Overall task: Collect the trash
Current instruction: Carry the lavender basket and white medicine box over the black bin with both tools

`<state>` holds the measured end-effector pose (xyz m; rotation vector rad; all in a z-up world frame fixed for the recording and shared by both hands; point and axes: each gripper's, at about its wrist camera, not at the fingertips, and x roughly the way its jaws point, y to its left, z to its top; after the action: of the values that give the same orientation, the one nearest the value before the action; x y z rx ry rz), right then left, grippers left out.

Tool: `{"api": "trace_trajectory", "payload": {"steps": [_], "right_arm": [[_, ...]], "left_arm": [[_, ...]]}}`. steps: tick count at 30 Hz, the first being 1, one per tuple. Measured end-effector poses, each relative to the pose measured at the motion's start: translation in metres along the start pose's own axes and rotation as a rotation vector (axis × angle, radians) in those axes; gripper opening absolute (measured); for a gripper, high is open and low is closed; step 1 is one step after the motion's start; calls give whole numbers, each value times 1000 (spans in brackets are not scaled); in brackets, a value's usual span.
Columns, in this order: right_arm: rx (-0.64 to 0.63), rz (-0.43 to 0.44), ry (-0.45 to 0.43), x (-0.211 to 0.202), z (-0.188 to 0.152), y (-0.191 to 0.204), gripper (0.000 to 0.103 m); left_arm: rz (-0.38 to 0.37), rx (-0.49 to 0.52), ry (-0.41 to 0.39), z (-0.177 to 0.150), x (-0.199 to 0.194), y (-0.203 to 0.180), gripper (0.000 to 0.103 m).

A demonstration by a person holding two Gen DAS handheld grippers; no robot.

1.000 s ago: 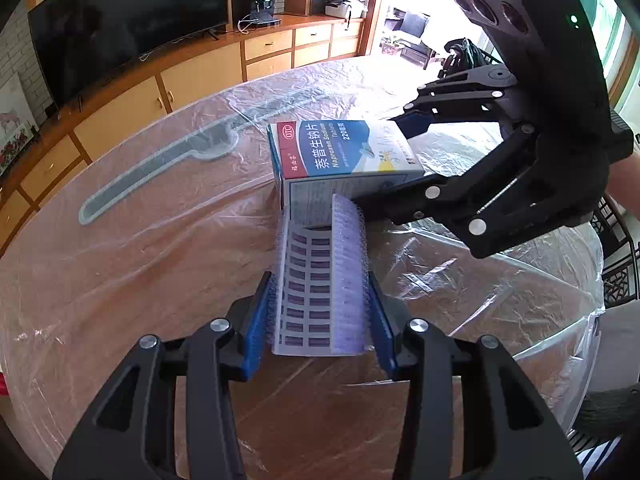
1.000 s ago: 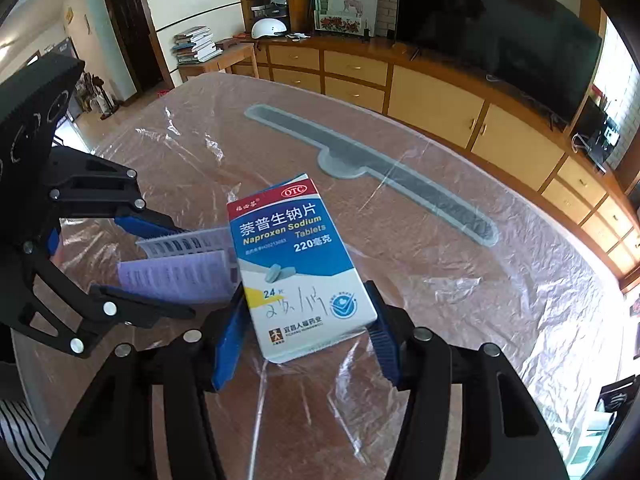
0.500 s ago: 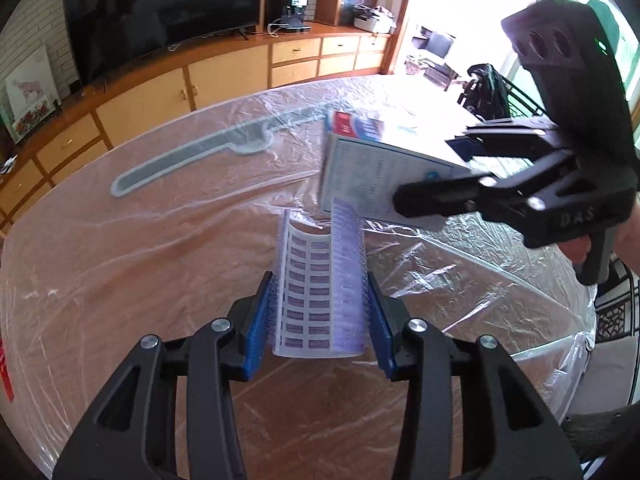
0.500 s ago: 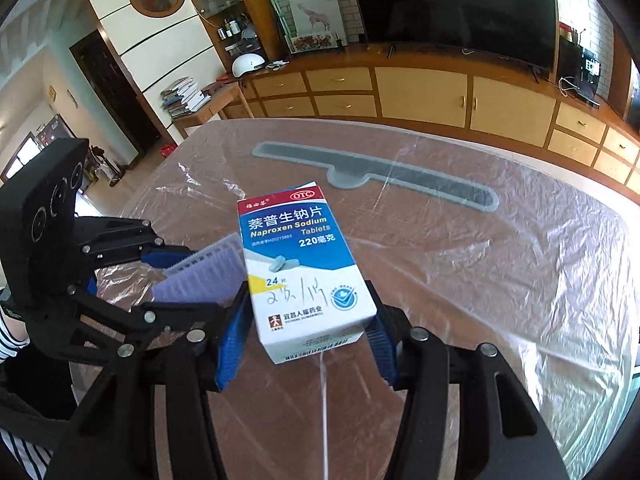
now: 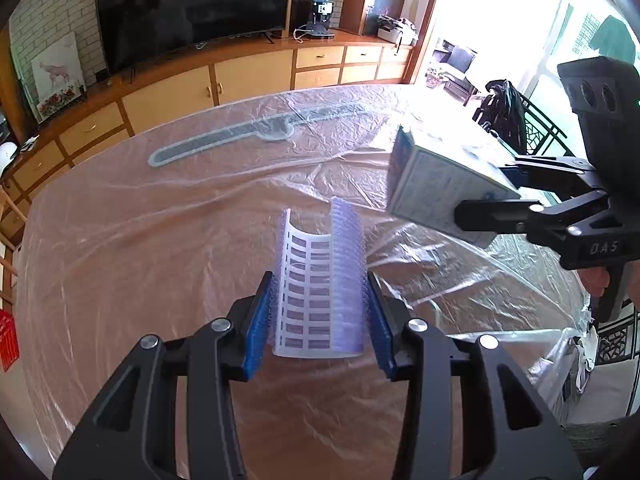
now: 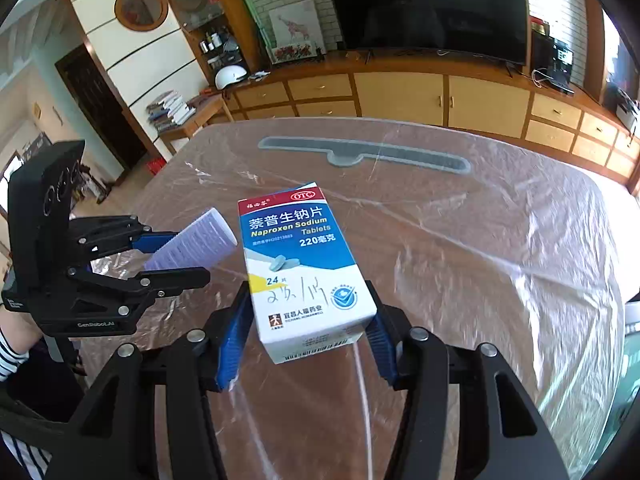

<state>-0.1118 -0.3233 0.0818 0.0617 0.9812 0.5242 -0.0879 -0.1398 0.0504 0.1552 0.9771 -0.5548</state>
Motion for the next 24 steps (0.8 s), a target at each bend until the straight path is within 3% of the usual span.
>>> {"api": "trace_trajectory", "payload": {"steps": [24], "right_arm": [[50,83,-69,-81,-73,50,52]], "left_arm": [[3,5,-75,-69,-86,-39,45]]}}
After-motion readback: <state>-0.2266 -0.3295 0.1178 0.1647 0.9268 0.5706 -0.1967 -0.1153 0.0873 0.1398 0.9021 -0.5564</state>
